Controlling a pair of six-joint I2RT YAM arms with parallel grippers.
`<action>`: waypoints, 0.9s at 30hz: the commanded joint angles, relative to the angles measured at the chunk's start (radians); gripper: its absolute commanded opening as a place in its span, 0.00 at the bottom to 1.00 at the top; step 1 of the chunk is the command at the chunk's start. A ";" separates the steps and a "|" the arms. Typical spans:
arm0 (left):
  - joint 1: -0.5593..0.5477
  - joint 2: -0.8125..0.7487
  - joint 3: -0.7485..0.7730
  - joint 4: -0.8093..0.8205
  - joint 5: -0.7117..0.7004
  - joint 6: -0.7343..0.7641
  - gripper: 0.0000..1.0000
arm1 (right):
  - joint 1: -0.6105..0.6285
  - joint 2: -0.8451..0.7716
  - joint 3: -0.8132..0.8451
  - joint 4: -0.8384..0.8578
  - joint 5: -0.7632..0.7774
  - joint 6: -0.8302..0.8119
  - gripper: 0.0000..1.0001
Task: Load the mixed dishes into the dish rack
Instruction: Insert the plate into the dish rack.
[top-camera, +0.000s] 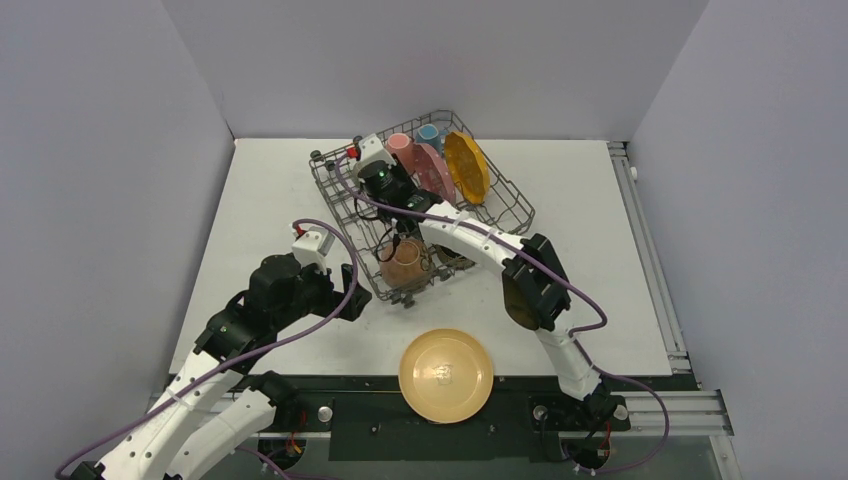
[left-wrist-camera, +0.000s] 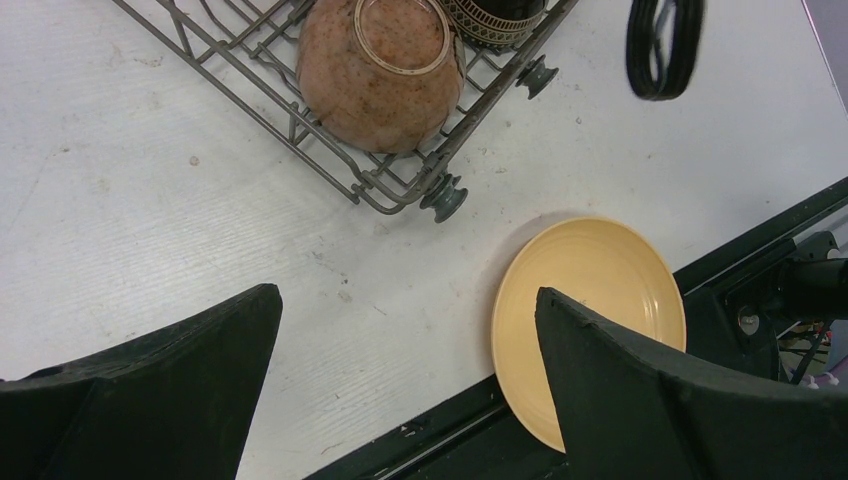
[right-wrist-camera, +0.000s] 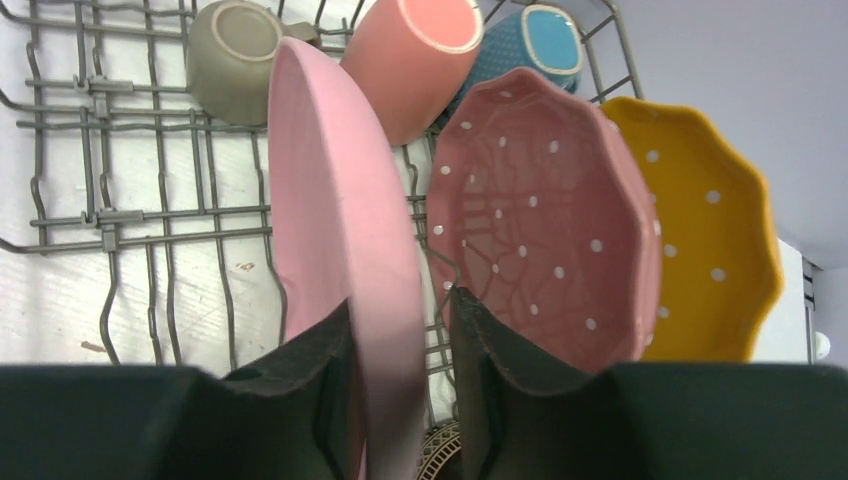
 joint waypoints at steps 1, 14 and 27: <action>0.006 -0.009 -0.001 0.041 0.010 0.011 0.96 | 0.010 0.035 -0.008 -0.004 -0.010 0.048 0.35; 0.006 -0.010 -0.003 0.041 0.008 0.011 0.96 | 0.013 0.005 0.023 -0.005 -0.011 0.069 0.46; 0.006 -0.012 -0.003 0.040 0.006 0.010 0.96 | 0.019 -0.102 0.032 -0.016 -0.029 0.117 0.49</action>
